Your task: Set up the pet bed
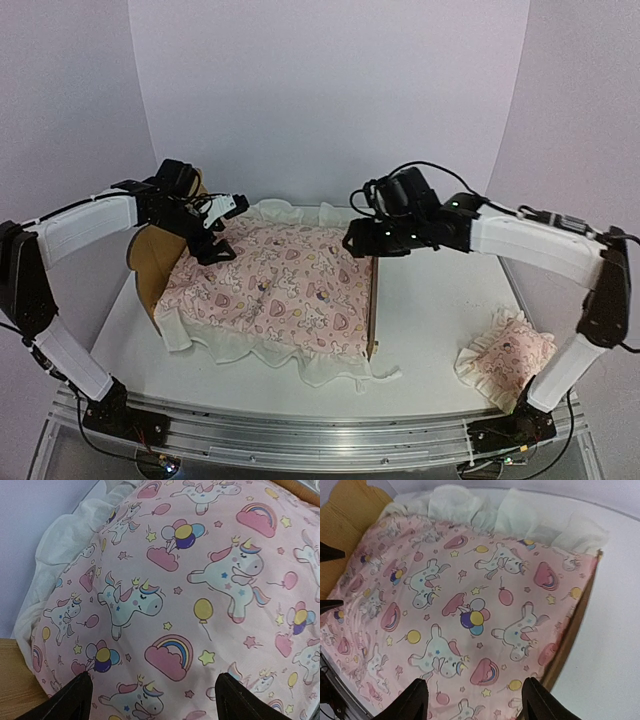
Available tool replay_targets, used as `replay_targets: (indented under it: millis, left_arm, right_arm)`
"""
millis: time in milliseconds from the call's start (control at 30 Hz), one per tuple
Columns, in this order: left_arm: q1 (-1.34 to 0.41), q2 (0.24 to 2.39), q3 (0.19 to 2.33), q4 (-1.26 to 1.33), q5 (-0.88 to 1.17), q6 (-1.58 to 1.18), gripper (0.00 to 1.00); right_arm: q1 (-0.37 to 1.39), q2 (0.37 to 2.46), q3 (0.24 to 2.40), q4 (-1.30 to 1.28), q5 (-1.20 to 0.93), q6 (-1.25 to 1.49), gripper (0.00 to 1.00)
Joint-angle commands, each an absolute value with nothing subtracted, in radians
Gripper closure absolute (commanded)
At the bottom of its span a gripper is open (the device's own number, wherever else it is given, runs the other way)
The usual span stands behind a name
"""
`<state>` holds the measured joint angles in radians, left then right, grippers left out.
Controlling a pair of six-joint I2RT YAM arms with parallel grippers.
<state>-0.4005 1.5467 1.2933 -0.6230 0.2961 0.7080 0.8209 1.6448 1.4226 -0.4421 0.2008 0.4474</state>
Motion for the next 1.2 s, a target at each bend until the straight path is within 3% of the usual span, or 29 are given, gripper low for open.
replay_targets:
  millis: [0, 133, 200, 233, 300, 333, 533, 633, 800, 867, 967, 1167]
  left_arm:
    - [-0.405, 1.624, 1.342, -0.525, 0.246, 0.711, 0.13]
    - [-0.405, 1.668, 1.338, -0.483, 0.223, 0.74, 0.15]
    - [-0.405, 1.682, 1.318, -0.454, 0.211, 0.768, 0.18]
    - [-0.405, 1.688, 1.311, -0.443, 0.206, 0.778, 0.21]
    - [-0.404, 1.702, 1.302, -0.415, 0.197, 0.801, 0.32]
    - [-0.403, 1.71, 1.302, -0.398, 0.192, 0.809, 0.39]
    - [-0.392, 1.762, 1.348, -0.3, 0.161, 0.855, 0.87]
    - [-0.387, 1.786, 1.372, -0.29, 0.161, 0.869, 1.0]
    - [-0.379, 1.784, 1.366, -0.322, 0.185, 0.879, 1.0]
    - [-0.376, 1.783, 1.362, -0.317, 0.187, 0.881, 1.0]
    - [-0.371, 1.785, 1.373, -0.31, 0.187, 0.876, 1.0]
    - [-0.371, 1.781, 1.389, -0.333, 0.192, 0.866, 1.0]
  right_arm:
    - [0.789, 1.877, 1.63, -0.492, 0.034, 0.349, 0.35]
    - [0.757, 2.018, 1.745, -0.497, 0.028, 0.364, 0.4]
    - [0.744, 2.064, 1.777, -0.496, 0.023, 0.384, 0.53]
    - [0.739, 2.078, 1.788, -0.497, 0.022, 0.388, 0.64]
    - [0.734, 2.099, 1.816, -0.497, 0.037, 0.381, 0.83]
    - [0.732, 2.108, 1.833, -0.497, 0.05, 0.37, 0.87]
    - [0.704, 2.153, 1.924, -0.495, 0.106, 0.313, 1.0]
    - [0.693, 2.18, 1.951, -0.492, 0.076, 0.296, 1.0]
    - [0.693, 2.179, 1.953, -0.493, 0.048, 0.294, 0.97]
    - [0.688, 2.17, 1.947, -0.498, 0.087, 0.286, 0.83]
    - [0.674, 2.156, 1.943, -0.527, 0.148, 0.282, 0.53]
    - [0.67, 2.162, 1.922, -0.583, 0.201, 0.233, 0.41]
